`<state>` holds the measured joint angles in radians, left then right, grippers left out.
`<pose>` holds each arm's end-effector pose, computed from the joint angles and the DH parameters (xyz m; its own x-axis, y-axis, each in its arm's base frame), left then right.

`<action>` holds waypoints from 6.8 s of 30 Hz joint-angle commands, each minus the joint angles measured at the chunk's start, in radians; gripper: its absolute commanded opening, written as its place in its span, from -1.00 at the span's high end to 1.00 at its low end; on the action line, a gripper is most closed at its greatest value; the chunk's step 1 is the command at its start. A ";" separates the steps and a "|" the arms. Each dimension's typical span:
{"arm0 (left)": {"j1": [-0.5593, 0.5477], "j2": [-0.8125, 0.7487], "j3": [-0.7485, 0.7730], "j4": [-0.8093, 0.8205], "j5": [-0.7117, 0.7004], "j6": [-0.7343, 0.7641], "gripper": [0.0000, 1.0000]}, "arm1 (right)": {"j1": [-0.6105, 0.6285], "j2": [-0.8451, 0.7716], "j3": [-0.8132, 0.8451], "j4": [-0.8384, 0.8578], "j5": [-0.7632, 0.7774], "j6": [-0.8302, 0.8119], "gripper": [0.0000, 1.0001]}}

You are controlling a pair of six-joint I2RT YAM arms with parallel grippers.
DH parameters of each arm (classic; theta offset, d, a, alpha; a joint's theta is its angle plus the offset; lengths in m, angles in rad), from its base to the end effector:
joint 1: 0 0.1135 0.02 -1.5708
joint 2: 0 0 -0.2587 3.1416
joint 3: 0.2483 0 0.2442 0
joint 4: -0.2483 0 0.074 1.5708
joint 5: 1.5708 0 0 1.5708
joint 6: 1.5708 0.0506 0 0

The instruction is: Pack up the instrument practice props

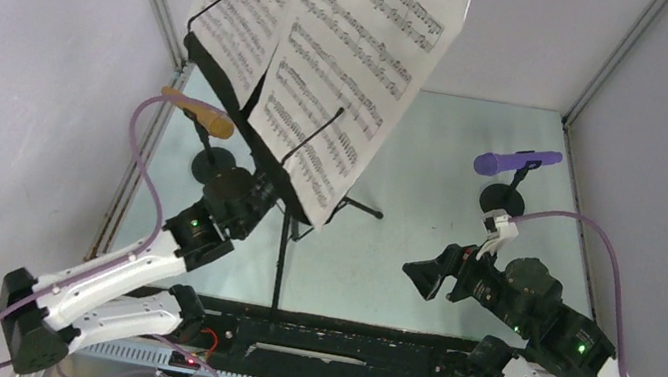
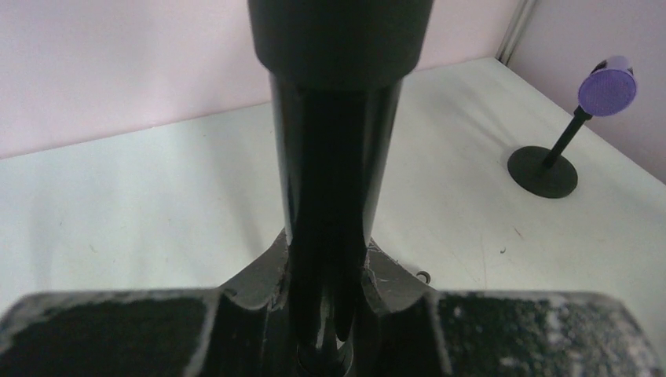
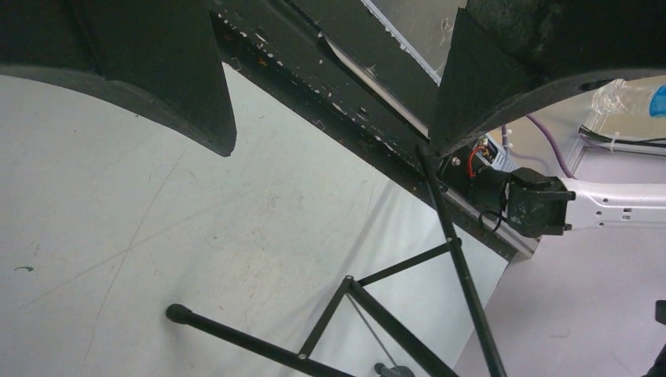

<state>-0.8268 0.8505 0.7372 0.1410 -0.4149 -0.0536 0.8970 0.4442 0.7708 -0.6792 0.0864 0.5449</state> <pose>0.1583 -0.1419 0.3441 -0.0027 -0.0694 -0.9976 0.4009 0.9138 -0.0647 0.0709 0.0818 0.3145 -0.5616 0.1242 -0.8180 -0.5109 0.7256 0.4610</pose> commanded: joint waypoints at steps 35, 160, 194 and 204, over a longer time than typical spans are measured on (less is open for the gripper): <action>-0.075 0.791 0.825 0.500 -0.679 0.043 1.00 | 0.003 -0.102 -0.001 -0.108 0.111 0.030 -0.99; -0.124 0.081 0.983 -0.883 0.041 -0.142 -0.83 | -0.059 0.459 0.753 0.130 0.306 -0.342 -0.99; 0.130 0.716 1.611 -0.639 0.745 -0.238 -0.80 | -0.681 0.755 1.101 0.185 -0.609 -0.028 -0.88; 0.200 0.764 1.612 -0.572 0.773 -0.353 -0.72 | -0.688 0.731 1.064 0.202 -0.594 -0.013 -0.87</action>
<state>-0.6460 1.5932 2.2913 -0.4992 0.3061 -0.3416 0.2169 1.1919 1.8370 -0.5240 -0.4992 0.5087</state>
